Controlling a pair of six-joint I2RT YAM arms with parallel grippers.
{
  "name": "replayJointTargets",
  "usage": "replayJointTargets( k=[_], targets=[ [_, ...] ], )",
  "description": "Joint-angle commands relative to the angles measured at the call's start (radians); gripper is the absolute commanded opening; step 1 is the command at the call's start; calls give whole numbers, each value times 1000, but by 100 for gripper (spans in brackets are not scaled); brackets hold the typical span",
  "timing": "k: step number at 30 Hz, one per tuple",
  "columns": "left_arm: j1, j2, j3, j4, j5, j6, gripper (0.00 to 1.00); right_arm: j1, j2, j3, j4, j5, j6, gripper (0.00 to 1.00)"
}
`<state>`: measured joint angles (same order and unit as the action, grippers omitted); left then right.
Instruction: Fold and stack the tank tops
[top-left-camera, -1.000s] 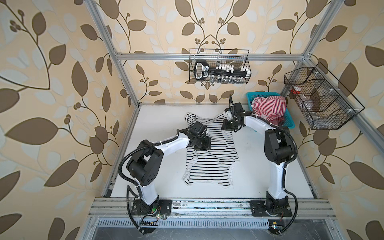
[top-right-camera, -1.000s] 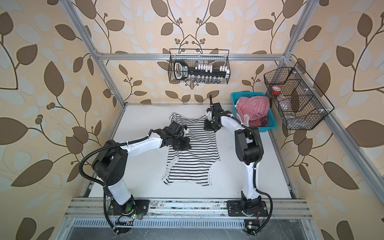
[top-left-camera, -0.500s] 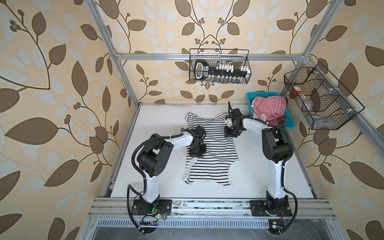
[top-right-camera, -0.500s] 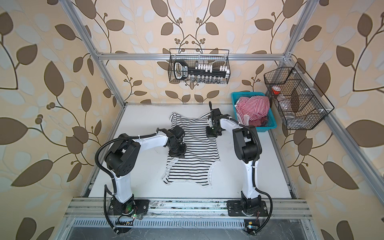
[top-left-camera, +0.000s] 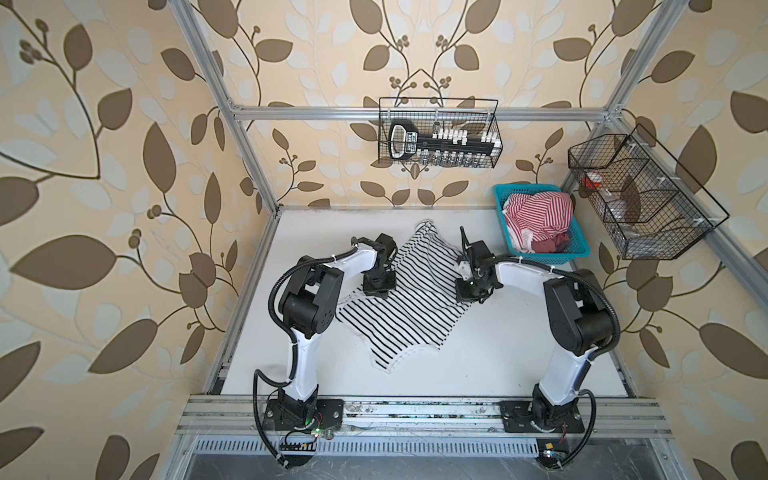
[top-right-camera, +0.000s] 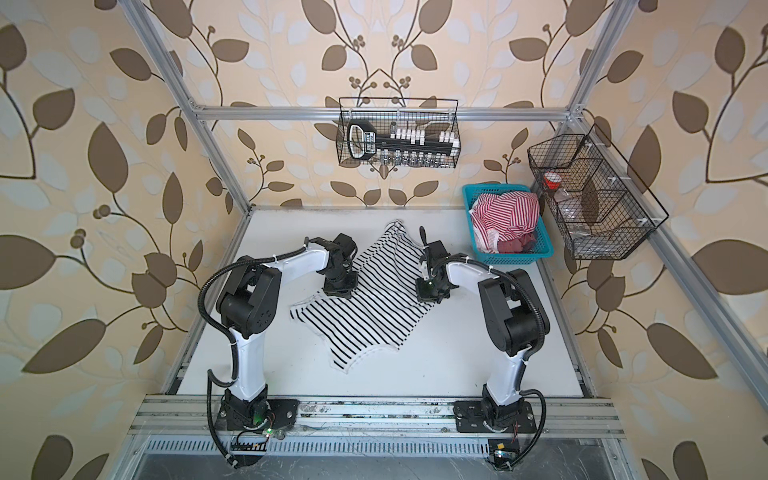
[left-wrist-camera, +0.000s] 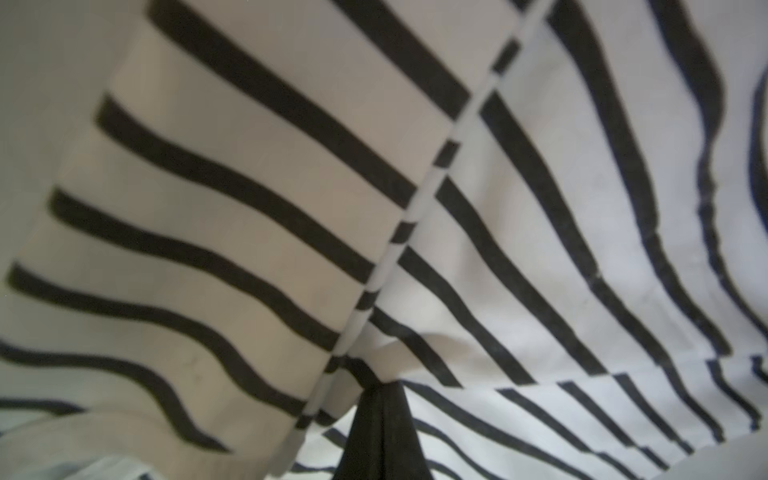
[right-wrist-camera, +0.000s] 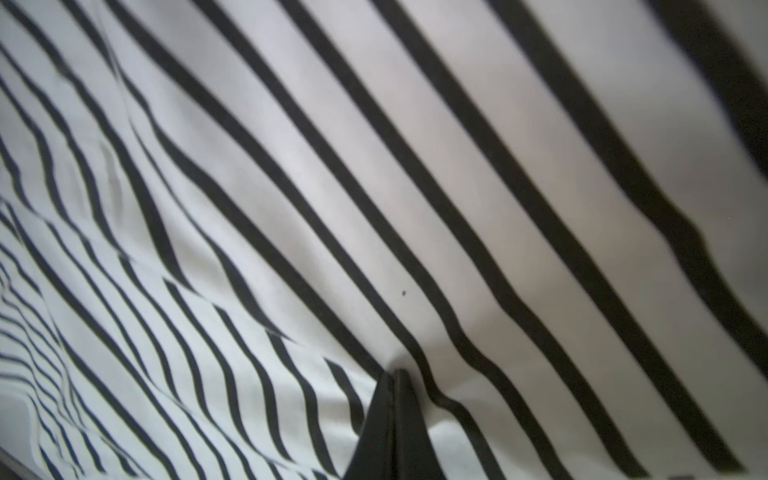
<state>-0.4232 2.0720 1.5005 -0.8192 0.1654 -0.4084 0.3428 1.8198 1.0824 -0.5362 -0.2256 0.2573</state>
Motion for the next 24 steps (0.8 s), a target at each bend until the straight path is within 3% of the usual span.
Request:
replayJointTargets(
  k=[1, 6, 11, 17, 24],
  targets=[
    [31, 92, 88, -93, -120, 61, 0, 68, -21, -156, -17, -18, 96, 0],
    [49, 210, 271, -152, -130, 102, 0, 226, -105, -327, 215, -160, 315, 0],
    [67, 313, 457, -213, -141, 130, 0, 366, -70, -256, 333, -223, 420, 0],
    [75, 223, 470, -203, -139, 132, 0, 363, -76, -61, 169, -143, 328, 3],
    [77, 111, 443, -222, -128, 138, 0, 251, -220, 104, -15, -61, 199, 21]
  ],
)
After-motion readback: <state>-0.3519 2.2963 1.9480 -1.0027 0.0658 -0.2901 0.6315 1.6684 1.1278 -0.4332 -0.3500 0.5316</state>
